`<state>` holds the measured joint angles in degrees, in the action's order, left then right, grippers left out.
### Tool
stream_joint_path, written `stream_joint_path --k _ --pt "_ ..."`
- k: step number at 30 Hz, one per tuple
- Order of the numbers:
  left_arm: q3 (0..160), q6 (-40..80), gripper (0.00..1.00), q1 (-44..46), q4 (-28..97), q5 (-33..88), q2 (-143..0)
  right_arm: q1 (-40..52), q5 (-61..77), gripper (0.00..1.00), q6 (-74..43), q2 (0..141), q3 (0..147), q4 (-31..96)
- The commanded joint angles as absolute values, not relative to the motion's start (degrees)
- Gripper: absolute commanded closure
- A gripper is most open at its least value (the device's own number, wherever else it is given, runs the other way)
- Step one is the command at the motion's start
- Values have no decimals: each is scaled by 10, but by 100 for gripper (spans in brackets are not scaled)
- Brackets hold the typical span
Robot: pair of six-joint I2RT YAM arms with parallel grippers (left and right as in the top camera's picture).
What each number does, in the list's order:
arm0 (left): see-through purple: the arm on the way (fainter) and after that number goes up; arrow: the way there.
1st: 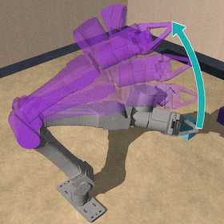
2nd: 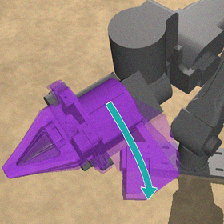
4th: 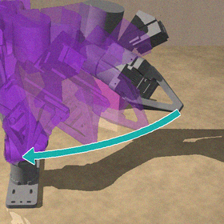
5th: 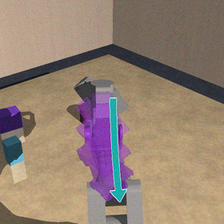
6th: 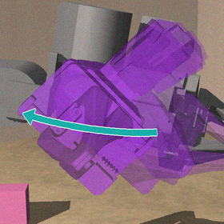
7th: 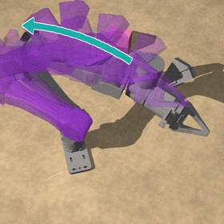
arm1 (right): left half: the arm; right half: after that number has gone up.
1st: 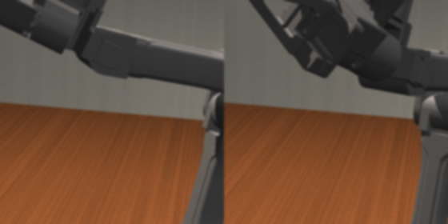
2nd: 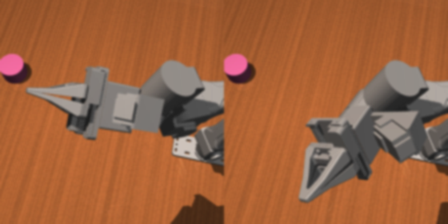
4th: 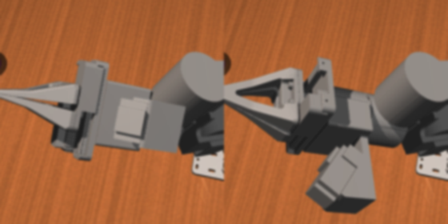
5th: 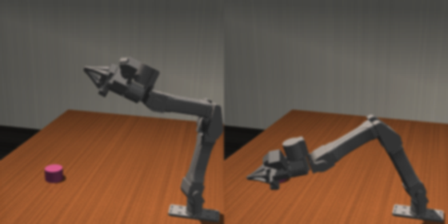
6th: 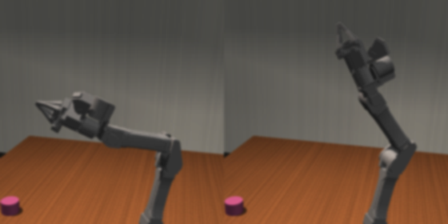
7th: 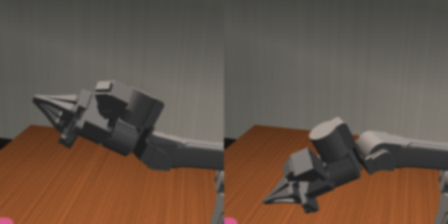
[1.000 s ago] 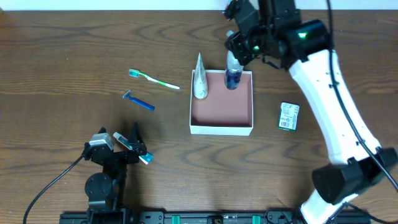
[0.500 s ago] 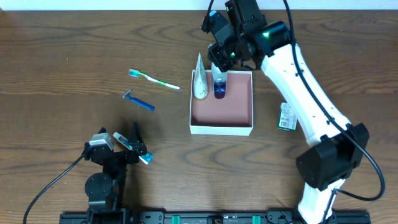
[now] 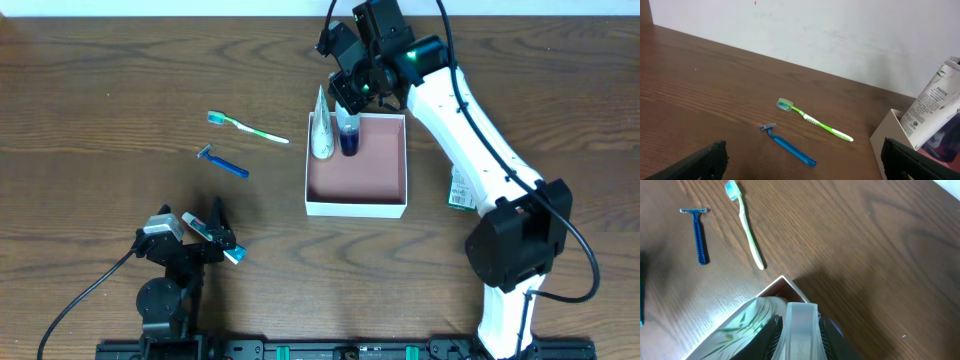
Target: Pack container
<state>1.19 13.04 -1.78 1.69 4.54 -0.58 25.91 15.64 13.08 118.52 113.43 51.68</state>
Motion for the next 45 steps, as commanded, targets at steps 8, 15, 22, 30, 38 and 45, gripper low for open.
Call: stream_joint_path --k 8,15,22,30,38,45 --pt "2 121 2 -18 36 56 -3 263 165 78 140 1210 1131 491" --pt "2 121 2 -18 36 56 -3 263 165 68 144 1222 1131 487" --pt "2 121 2 -18 36 56 -3 263 165 52 144 1222 1131 475" --pt "2 121 2 -18 36 56 -3 262 165 27 144 1219 1137 469" --pt "2 121 2 -18 36 56 -3 251 150 22 141 1175 1146 471" --pt "2 121 2 -18 36 56 -3 223 133 31 87 1099 1146 515"
